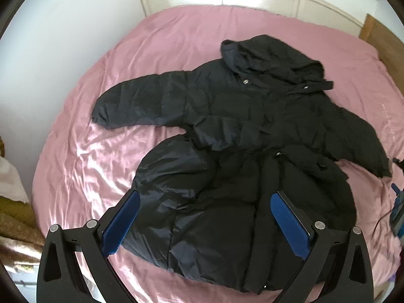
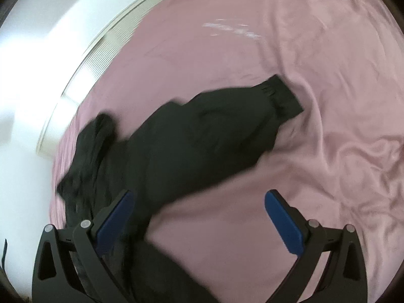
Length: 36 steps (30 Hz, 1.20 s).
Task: Fold large clothes
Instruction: 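Grasp the coat sleeve cuff with the right gripper and lift it across the body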
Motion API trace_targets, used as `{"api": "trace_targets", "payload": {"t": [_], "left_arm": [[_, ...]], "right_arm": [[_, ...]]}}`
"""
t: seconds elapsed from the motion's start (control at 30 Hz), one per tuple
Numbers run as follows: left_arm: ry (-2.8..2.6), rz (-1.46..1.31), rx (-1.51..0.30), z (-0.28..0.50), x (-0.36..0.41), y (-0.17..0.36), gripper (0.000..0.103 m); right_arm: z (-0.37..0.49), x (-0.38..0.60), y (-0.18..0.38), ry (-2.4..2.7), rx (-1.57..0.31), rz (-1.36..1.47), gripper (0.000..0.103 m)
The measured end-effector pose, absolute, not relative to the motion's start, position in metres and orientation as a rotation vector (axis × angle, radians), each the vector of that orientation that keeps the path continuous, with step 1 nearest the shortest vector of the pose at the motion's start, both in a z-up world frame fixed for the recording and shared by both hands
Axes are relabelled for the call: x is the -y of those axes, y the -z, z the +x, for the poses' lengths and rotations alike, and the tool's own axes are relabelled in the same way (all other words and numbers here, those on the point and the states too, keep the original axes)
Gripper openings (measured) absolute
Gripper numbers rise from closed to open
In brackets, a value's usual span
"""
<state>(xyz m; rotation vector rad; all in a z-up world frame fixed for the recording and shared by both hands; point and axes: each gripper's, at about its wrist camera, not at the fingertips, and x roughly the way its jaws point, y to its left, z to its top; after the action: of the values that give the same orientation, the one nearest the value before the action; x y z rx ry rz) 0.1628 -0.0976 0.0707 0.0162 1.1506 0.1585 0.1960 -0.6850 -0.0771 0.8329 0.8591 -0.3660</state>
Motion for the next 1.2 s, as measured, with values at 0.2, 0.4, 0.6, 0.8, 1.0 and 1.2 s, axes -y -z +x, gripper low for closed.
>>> {"api": "trace_targets", "payload": {"t": [0.2,0.4,0.6,0.8,1.0,1.2], "left_arm": [[-0.213,-0.006,-1.22,0.169,0.094,-0.051,0.102],[-0.226,0.002,-1.248,0.174,0.096,-0.043,0.102],[-0.213,-0.011,-1.267,0.178,0.098,-0.034,0.102],[-0.196,-0.012,-1.276,0.176,0.1,-0.025,0.102],[-0.2,-0.057,-1.253,0.172,0.095,-0.028,0.102],[-0.217,-0.107,-1.219,0.166,0.086,-0.035,0.102]], "right_arm": [[0.219,0.748,0.131,0.437,-0.844,1.05,0.103],[0.229,0.78,0.169,0.456,-0.797,1.252,0.082],[0.23,0.794,0.197,0.477,-0.754,1.396,0.073],[0.235,0.803,0.196,0.447,-0.71,1.431,0.039],[0.246,0.806,0.167,0.389,-0.704,1.314,0.016],[0.259,0.794,0.121,0.341,-0.682,1.198,0.014]]}}
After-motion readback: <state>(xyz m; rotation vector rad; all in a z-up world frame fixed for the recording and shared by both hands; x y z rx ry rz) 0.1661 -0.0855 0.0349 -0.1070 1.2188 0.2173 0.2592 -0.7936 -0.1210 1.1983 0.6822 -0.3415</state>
